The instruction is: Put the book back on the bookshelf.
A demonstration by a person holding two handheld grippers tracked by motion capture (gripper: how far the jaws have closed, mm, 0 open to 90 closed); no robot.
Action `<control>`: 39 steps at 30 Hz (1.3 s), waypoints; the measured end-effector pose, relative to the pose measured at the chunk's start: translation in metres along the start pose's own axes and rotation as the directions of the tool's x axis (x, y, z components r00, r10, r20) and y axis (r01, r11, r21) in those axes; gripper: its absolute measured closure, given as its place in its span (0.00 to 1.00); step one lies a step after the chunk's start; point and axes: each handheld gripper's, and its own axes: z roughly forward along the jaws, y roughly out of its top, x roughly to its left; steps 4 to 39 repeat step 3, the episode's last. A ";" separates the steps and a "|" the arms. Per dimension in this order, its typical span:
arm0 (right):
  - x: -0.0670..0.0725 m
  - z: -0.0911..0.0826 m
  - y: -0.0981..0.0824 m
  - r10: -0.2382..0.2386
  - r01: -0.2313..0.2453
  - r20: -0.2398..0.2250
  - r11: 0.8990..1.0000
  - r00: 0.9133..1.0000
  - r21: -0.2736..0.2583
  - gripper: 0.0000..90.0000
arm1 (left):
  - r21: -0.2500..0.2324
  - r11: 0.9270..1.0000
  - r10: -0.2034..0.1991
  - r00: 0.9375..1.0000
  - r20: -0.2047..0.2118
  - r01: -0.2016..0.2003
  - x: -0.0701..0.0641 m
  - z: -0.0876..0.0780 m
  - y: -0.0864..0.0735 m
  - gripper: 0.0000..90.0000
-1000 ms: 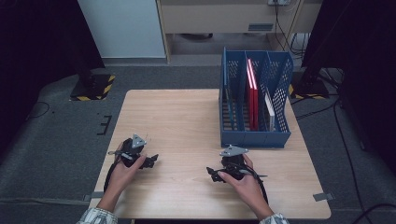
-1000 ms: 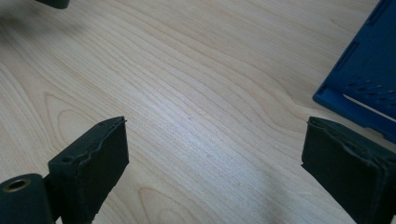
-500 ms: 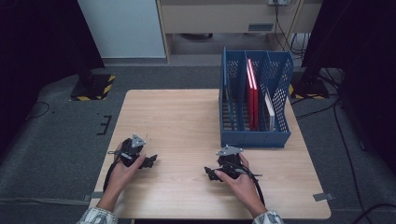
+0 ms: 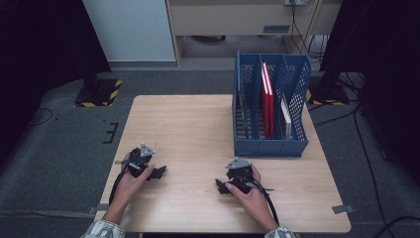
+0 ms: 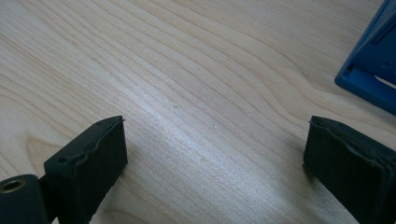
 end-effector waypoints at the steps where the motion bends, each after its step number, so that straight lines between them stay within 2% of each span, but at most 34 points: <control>1: 0.001 0.001 0.000 0.006 -0.006 0.007 1.000 1.000 0.000 0.06 | -0.002 1.000 -0.002 1.000 0.003 0.002 0.000 0.000 0.000 0.02; 3: 0.003 0.001 0.001 0.017 -0.017 0.023 1.000 1.000 0.000 0.06 | -0.005 1.000 -0.012 1.000 0.004 0.012 0.000 0.001 -0.001 0.02; 39: 0.003 0.001 0.001 0.017 -0.017 0.023 1.000 1.000 0.000 0.06 | -0.005 1.000 -0.012 1.000 0.004 0.012 0.000 0.001 -0.001 0.02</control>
